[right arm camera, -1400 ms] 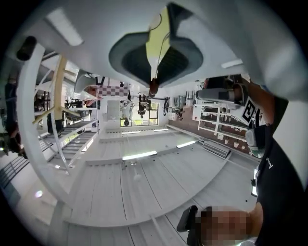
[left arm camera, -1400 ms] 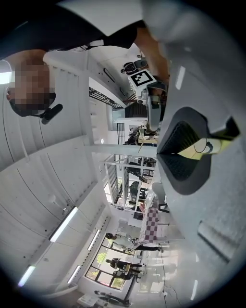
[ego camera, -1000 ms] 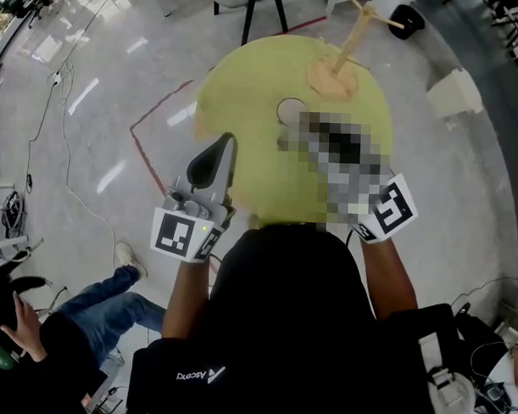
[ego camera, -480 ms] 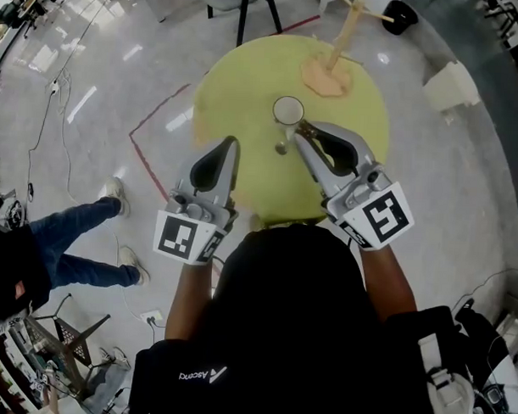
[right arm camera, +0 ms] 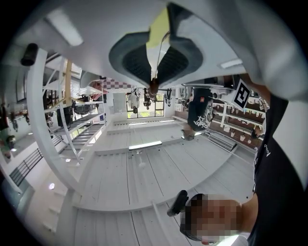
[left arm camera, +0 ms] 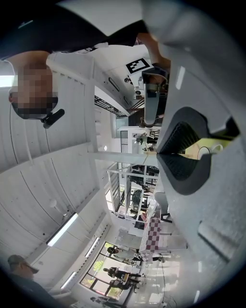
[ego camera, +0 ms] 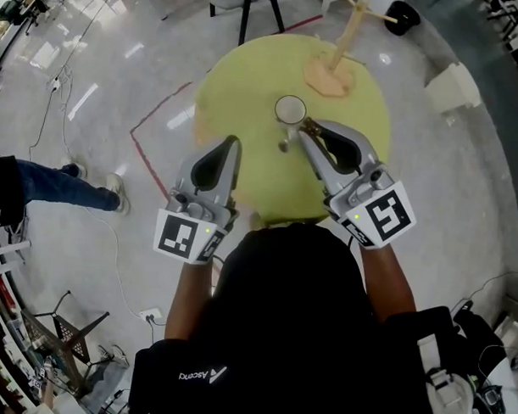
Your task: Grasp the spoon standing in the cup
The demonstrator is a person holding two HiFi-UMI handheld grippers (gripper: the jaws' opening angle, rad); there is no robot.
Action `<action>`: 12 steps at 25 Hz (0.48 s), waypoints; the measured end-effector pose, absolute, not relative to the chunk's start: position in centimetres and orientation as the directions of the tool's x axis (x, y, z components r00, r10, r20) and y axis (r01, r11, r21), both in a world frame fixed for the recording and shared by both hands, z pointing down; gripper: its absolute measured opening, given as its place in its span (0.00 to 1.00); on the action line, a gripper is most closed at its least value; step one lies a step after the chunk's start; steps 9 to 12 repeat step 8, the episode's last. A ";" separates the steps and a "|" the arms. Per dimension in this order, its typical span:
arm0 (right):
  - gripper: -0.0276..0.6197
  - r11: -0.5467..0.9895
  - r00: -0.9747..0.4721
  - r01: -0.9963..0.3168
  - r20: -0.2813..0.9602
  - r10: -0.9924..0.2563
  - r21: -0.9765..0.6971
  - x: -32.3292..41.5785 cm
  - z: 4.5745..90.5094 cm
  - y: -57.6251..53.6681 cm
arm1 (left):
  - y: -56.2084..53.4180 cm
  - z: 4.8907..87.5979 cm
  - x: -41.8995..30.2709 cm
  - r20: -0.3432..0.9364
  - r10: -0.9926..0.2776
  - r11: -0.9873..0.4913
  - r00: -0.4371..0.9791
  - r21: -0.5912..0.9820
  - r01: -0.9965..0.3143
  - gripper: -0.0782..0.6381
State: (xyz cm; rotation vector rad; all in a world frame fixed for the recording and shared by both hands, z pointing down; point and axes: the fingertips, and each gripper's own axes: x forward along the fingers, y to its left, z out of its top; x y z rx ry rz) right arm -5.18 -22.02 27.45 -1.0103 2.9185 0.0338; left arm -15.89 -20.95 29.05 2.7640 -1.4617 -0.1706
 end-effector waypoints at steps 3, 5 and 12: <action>0.11 0.785 -0.784 -0.620 -0.052 -0.619 0.001 -5.3 28.0 -22.7 | -21.6 29.5 -16.2 -0.092 -0.827 -0.561 0.555 0.062 -0.826 0.12; 0.11 0.783 -0.782 -0.622 -0.051 -0.621 0.002 -5.2 28.3 -22.4 | -21.2 29.8 -16.2 -0.090 -0.827 -0.560 0.554 0.063 -0.826 0.12; 0.11 0.781 -0.779 -0.625 -0.055 -0.624 0.003 -4.9 28.5 -21.1 | -19.9 30.0 -16.0 -0.090 -0.827 -0.561 0.555 0.062 -0.826 0.12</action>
